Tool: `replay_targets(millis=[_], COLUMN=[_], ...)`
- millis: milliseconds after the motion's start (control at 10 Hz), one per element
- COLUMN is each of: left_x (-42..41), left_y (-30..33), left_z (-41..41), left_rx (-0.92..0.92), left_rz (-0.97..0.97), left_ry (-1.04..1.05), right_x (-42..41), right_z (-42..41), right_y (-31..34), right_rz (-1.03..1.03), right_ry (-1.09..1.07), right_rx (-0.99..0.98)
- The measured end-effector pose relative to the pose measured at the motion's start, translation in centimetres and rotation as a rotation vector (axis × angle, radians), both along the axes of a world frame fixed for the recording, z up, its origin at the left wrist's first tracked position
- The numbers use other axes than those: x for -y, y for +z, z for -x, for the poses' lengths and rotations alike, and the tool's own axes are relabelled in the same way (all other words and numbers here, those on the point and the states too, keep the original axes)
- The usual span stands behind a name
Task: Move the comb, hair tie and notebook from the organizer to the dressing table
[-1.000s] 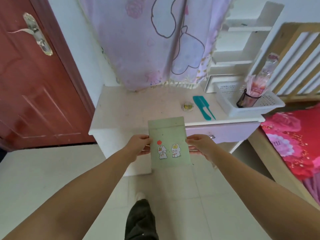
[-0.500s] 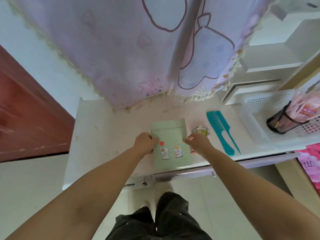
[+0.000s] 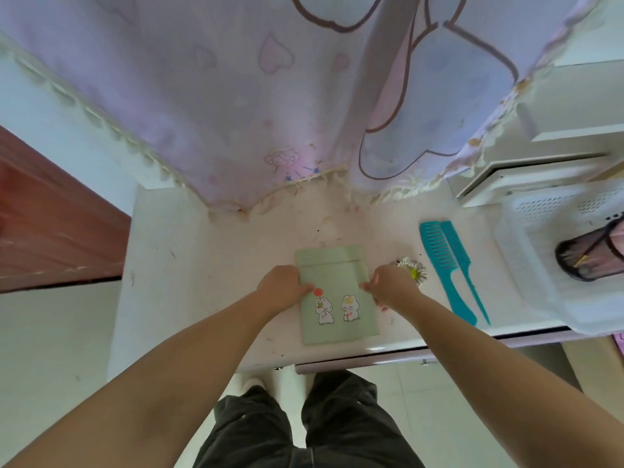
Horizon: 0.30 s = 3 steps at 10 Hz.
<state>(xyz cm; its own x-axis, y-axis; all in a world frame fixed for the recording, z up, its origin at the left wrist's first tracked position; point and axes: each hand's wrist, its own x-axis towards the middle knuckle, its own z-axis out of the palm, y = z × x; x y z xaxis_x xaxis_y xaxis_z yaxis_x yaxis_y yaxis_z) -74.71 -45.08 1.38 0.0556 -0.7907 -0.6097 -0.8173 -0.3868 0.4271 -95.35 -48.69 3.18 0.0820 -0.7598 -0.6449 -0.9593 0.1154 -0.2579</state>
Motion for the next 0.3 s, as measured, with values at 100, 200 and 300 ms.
replay_targets(millis=[100, 200, 300], left_x=[-0.1, -0.4, -1.9], left_y=[0.0, 0.8, 1.0], left_z=[-0.4, -1.7, -3.9], left_rx=[0.014, -0.047, -0.063], left_rz=[0.013, 0.025, 0.102], left_ry=[-0.111, -0.257, -0.479], right_x=[-0.6, -2.2, -4.1], right_z=[-0.4, -1.0, -1.7], right_y=[0.0, -0.2, -0.6], right_rz=[0.036, 0.072, 0.138], right_ry=[-0.029, -0.143, -0.272], right_rx=[-0.035, -0.054, -0.128])
